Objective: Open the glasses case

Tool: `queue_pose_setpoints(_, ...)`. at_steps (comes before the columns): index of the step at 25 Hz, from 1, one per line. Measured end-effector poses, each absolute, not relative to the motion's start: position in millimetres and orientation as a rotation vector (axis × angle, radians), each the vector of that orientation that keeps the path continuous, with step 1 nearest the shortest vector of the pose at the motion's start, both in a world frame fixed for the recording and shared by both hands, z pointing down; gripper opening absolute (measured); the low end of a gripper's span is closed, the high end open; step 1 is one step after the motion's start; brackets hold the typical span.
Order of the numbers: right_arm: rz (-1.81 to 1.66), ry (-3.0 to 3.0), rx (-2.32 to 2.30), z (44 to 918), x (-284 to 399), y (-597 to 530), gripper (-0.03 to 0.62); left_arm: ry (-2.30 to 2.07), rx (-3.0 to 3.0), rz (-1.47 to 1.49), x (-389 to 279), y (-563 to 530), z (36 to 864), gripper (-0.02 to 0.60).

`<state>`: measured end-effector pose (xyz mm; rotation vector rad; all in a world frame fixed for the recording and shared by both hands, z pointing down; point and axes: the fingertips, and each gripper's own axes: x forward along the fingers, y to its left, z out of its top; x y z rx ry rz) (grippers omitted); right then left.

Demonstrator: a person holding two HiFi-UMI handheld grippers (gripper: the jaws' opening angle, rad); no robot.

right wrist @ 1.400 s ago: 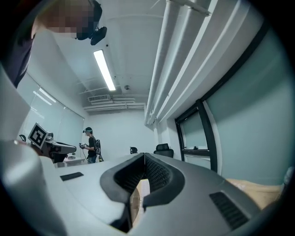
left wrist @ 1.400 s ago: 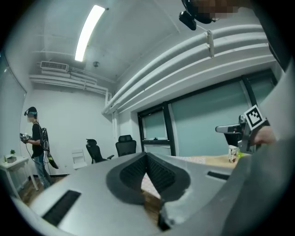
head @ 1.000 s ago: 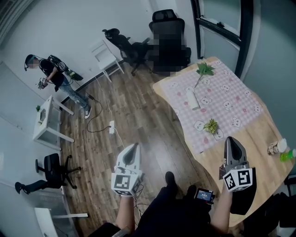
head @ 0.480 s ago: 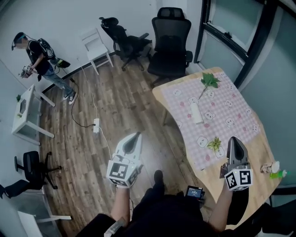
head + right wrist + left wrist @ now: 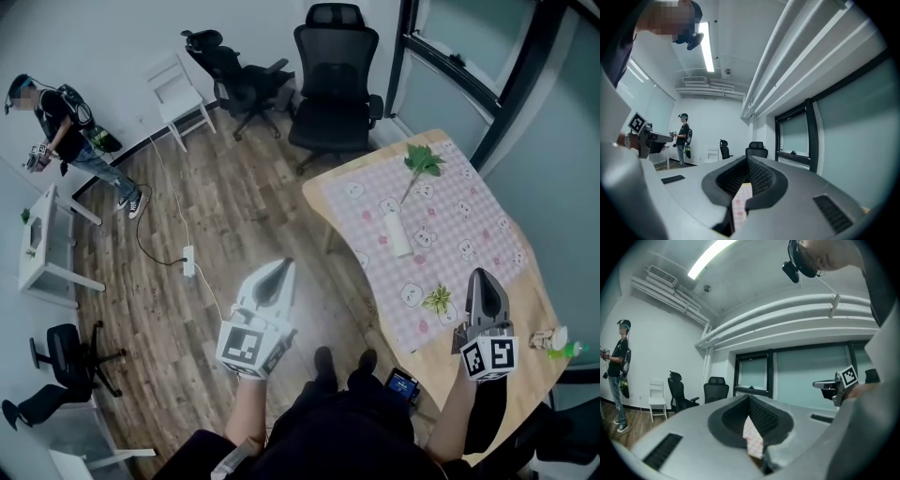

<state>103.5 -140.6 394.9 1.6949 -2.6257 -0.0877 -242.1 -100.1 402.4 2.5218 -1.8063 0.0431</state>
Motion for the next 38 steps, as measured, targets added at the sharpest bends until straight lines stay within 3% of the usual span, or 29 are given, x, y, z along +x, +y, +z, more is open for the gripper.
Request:
queue_pose_setpoints(16, 0.025, -2.717, 1.649, 448, 96, -191, 0.022, -1.882, 2.486, 0.168, -204, -141, 419, -0.002)
queue_pose_setpoints(18, 0.049, -2.720, 1.634, 457, 96, -196, 0.183, -1.885, 2.477, 0.176, -205, -142, 422, -0.001)
queue_pose_setpoints(23, 0.045, -2.710, 1.630, 467, 103, -203, 0.209, -1.887, 2.467, 0.189, -205, -141, 426, -0.002)
queue_pose_setpoints(31, -0.038, -2.657, 1.470, 493, 95, -238, 0.209, -1.911, 2.428, 0.260, -209, -138, 431, -0.002)
queue_pose_setpoints(38, -0.325, -2.323, 0.951, 626, 45, -280, 0.206, -1.908, 2.371, 0.424, -224, -125, 446, -0.001)
